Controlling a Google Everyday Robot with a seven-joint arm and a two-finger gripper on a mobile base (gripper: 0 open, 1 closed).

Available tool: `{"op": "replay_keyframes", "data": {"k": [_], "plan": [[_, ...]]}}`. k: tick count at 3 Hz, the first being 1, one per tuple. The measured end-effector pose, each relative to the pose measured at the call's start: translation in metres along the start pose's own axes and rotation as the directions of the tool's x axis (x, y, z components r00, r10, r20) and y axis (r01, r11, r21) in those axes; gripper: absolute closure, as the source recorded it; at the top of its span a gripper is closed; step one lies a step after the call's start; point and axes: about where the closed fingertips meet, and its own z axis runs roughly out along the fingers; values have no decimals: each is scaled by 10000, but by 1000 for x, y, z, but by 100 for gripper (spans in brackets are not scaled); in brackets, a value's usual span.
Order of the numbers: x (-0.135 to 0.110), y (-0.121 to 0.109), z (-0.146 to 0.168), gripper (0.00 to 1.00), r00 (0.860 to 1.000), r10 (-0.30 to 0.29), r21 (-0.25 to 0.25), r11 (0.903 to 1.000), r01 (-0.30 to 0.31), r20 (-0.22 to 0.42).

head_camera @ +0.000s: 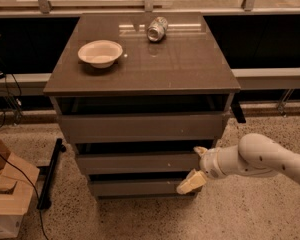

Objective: Open middle drawer

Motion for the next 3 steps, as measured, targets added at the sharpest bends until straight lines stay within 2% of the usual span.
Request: {"op": "replay_keyframes", "data": {"k": [1, 2, 3], "plan": [[2, -21, 37, 0, 9980, 319, 184, 9993, -329, 537], [0, -49, 66, 0, 9948, 393, 301, 9987, -423, 939], [10, -83, 100, 2, 9843, 983, -177, 9952, -967, 1465]]}}
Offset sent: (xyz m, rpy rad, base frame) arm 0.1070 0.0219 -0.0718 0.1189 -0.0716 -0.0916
